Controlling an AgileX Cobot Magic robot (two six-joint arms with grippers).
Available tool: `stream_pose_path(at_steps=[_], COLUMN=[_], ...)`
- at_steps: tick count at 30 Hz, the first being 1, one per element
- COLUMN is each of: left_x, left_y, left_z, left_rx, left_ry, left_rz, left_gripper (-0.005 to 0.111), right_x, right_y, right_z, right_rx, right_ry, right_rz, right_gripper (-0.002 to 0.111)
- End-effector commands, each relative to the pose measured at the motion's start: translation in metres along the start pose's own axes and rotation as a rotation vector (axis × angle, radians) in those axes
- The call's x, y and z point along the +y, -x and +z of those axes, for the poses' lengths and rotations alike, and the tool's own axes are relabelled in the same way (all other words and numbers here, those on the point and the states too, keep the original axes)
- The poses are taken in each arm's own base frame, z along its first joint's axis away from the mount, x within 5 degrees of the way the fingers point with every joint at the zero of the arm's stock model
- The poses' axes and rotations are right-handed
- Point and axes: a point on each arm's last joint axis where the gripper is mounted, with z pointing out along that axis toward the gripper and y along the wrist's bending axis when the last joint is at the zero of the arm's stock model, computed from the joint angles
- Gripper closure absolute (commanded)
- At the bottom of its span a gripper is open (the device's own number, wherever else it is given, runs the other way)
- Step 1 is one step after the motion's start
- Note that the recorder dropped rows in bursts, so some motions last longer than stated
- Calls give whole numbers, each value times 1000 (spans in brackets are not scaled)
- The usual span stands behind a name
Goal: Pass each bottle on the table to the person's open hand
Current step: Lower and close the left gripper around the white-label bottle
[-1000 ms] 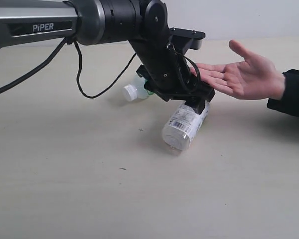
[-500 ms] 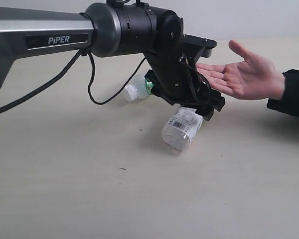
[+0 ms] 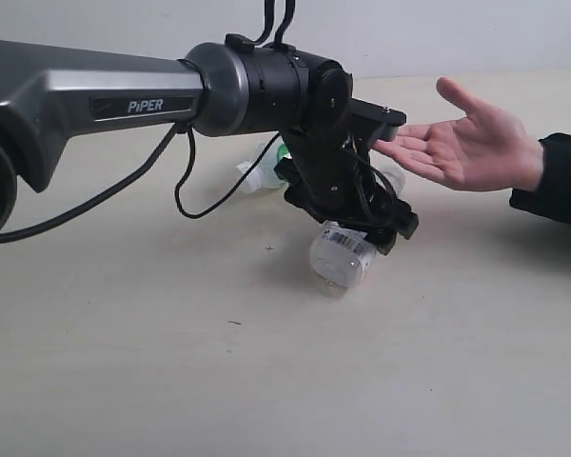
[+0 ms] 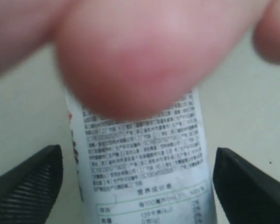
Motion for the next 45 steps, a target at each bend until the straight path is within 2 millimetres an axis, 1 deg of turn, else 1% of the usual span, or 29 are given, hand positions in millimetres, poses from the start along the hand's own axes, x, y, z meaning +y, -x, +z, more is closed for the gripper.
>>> stream_pose_path(at_steps=[1, 3, 4, 5, 6, 8, 10, 14, 16, 17, 19, 26, 33, 36, 39, 42, 45], left_x=[-1, -1, -1, -1, 0, 1, 2, 2, 2, 2, 2, 2, 3, 3, 3, 4, 3], left_y=[3, 3, 3, 2, 1, -1, -2, -3, -3, -4, -6, -6, -6, -8, -9, -8, -6], left_z=[-3, -2, -2, 0, 3, 8, 12, 12, 12, 12, 12, 12, 12, 12, 9, 5, -3], left_rx=[-23, -21, -17, -12, -4, 7, 14, 16, 22, 33, 49, 52, 55, 78, 94, 91, 78], left_ry=[7, 8, 7, 7, 8, 11, 16, 16, 16, 17, 18, 21, 28, 28, 28, 31, 30], left_rz=[3, -3, -8, -8, -9, 1, 7, 7, 3, 3, 4, 9, 67, 66, 67, 68, 68], left_gripper=[24, 28, 35, 39, 47, 53, 53, 53, 46, 37, 32, 33, 34, 44, 61, 80, 102], right_x=[0, 0, 0, 0, 0, 0, 0, 0, 0, 0, 0, 0, 0, 0, 0, 0, 0], right_y=[1, 1, 1, 1, 1, 1, 1, 1, 1, 1, 1, 1, 1, 1, 1, 1, 1], right_z=[0, 0, 0, 0, 0, 0, 0, 0, 0, 0, 0, 0, 0, 0, 0, 0, 0], right_rx=[-18, -18, -18, -18, -18, -18, -18, -18, -18, -18, -18, -18, -18, -18, -18, -18, -18], right_ry=[-4, -4, -4, -4, -4, -4, -4, -4, -4, -4, -4, -4, -4, -4, -4, -4, -4], right_rz=[-6, -6, -6, -6, -6, -6, -6, -6, -6, -6, -6, -6, -6, -6, -6, -6, -6], right_gripper=[108, 108, 108, 108, 108, 108, 108, 108, 108, 108, 108, 108, 108, 108, 108, 108, 108])
